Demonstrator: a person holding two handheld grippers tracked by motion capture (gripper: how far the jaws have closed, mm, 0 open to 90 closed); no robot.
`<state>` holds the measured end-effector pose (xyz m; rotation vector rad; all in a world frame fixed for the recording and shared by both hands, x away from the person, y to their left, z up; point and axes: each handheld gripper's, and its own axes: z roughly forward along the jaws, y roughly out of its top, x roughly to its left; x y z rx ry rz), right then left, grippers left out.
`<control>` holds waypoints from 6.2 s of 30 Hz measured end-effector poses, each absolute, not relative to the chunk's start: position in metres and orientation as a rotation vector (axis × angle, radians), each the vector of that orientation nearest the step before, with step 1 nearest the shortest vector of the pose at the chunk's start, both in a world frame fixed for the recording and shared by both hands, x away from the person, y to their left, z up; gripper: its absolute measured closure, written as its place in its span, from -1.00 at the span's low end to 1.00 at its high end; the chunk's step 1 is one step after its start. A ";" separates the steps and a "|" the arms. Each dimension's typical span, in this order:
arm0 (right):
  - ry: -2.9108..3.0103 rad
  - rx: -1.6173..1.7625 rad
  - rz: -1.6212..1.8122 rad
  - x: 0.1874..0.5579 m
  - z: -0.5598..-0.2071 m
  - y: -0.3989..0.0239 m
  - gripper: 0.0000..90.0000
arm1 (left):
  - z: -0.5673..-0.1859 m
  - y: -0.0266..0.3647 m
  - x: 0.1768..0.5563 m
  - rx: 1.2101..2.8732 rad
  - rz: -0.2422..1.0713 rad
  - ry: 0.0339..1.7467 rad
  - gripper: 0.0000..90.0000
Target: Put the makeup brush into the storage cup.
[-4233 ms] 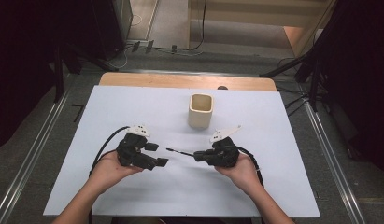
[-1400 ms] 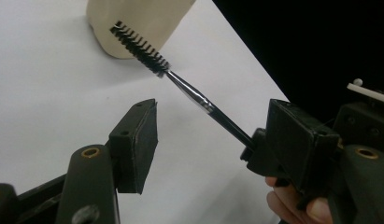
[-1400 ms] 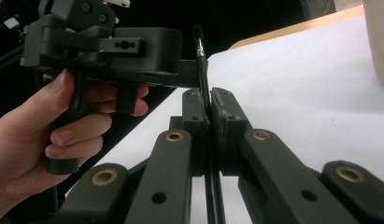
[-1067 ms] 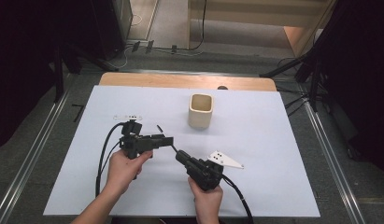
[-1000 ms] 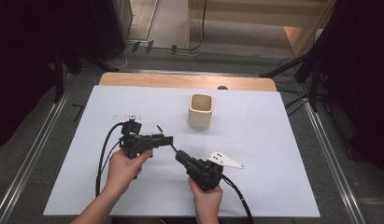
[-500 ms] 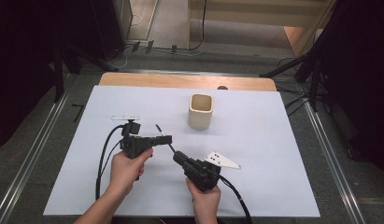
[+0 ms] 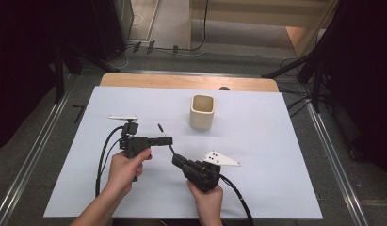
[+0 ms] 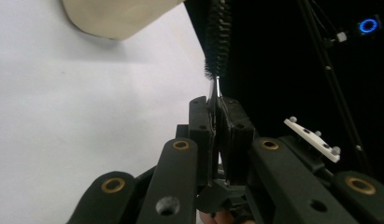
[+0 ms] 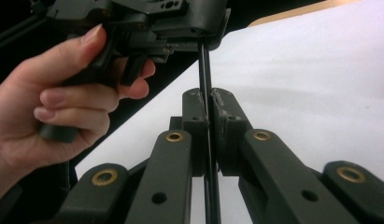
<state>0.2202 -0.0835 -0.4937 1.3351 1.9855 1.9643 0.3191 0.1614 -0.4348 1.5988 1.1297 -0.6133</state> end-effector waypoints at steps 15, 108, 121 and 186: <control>2.211 1.302 1.741 0.239 -0.474 -0.084 -0.41 | -0.427 0.161 0.317 1.715 -0.482 1.122 0.90; 2.622 1.132 1.712 0.266 -0.474 -0.079 0.91 | -0.426 0.165 0.304 1.931 -0.323 0.769 -0.11; 2.583 1.236 1.629 0.273 -0.475 -0.093 0.91 | -0.423 0.162 0.295 2.002 -0.089 0.766 -0.12; 2.482 1.284 1.588 0.304 -0.451 -0.118 0.90 | -0.454 0.206 0.276 2.217 0.099 0.696 -0.65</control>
